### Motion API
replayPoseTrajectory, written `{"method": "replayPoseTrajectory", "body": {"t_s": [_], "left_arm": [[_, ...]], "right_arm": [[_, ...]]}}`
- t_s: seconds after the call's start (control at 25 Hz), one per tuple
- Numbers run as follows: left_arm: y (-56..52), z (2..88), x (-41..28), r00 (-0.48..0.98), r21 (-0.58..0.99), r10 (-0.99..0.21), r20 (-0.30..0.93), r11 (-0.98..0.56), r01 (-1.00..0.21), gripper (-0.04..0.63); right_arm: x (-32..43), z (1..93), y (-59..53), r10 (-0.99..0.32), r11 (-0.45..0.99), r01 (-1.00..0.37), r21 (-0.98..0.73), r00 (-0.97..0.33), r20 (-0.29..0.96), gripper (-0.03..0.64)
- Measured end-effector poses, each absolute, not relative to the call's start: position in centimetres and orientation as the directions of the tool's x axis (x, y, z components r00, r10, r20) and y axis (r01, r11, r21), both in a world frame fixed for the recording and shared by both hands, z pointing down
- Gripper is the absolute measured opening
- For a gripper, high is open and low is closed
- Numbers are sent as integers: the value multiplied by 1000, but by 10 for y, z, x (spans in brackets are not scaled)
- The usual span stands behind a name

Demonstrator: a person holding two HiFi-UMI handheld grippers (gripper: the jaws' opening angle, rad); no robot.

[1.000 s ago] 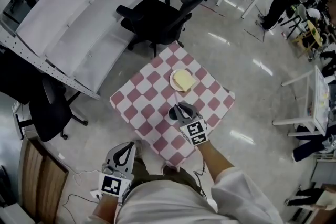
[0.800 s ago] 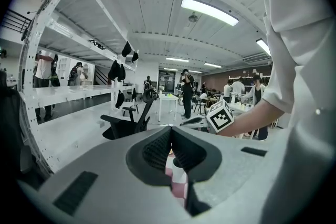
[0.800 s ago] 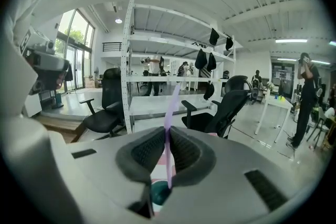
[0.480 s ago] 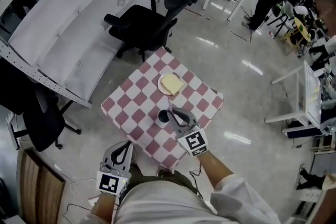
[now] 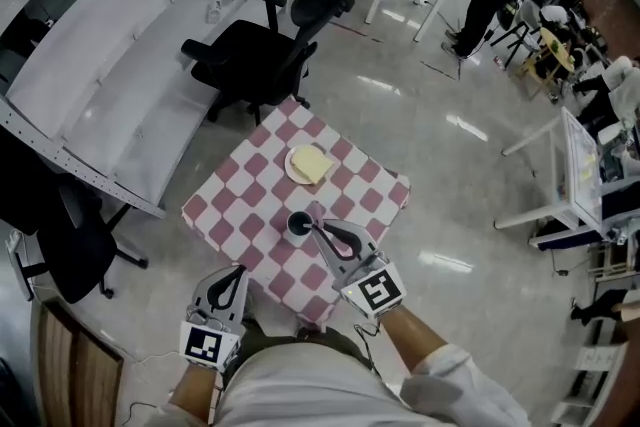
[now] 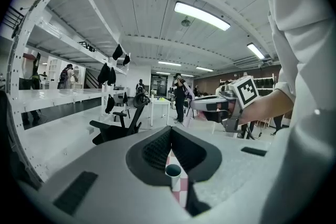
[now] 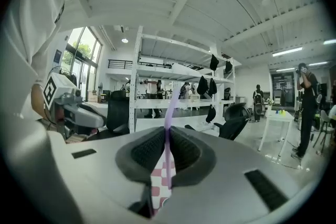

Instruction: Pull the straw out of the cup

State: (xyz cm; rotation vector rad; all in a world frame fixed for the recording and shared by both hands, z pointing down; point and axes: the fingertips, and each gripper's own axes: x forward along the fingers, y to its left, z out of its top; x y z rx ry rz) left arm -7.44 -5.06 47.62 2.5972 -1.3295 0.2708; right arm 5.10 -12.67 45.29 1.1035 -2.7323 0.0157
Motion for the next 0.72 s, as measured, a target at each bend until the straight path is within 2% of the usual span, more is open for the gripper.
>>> {"method": "replayPoseTrajectory", "body": {"t_s": [0.72], "left_arm": [[-61,468,-56,639,83,-737,220,-639,-765,5]], "right_arm": [[72,389,-80,-728,685,-725,73,-678,100,34]]}}
